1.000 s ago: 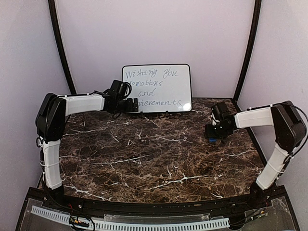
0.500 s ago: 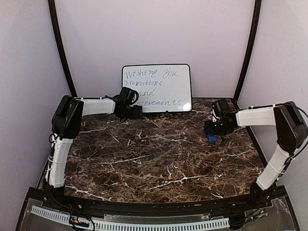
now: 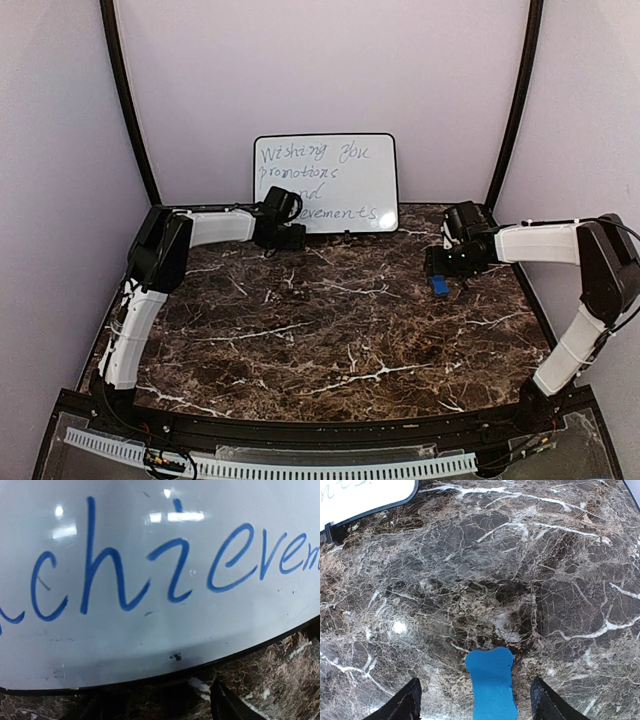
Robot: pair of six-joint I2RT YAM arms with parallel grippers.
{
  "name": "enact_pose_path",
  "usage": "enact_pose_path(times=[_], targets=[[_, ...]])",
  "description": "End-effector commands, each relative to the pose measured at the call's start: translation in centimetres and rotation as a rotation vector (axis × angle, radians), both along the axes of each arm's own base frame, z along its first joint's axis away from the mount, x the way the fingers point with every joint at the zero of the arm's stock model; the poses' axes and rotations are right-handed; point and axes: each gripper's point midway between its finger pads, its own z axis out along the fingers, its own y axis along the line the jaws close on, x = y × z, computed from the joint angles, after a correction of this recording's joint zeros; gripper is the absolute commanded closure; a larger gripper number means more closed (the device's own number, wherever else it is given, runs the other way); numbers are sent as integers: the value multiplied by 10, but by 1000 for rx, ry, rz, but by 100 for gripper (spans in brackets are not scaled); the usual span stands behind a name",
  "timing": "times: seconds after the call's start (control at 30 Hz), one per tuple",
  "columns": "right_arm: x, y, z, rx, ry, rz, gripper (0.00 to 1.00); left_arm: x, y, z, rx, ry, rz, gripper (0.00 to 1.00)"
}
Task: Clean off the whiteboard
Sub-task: Move the whiteboard to the center of the board.
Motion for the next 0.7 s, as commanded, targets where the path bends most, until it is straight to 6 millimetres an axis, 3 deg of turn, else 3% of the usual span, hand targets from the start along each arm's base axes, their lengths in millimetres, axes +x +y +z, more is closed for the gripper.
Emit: enact_pose_path(times=[0.0, 0.2, 0.37, 0.5, 0.67], targets=[[3, 0, 15, 21, -39, -2, 29, 4, -4, 7, -1, -15, 2, 35], [4, 2, 14, 28, -39, 3, 29, 5, -3, 6, 2, -21, 16, 63], [3, 2, 14, 30, -39, 4, 28, 4, -2, 5, 9, -20, 23, 75], [2, 3, 12, 32, -37, 7, 28, 2, -2, 2, 5, -11, 20, 98], [3, 5, 15, 42, -43, 11, 28, -7, -5, -6, 9, 16, 11, 100]])
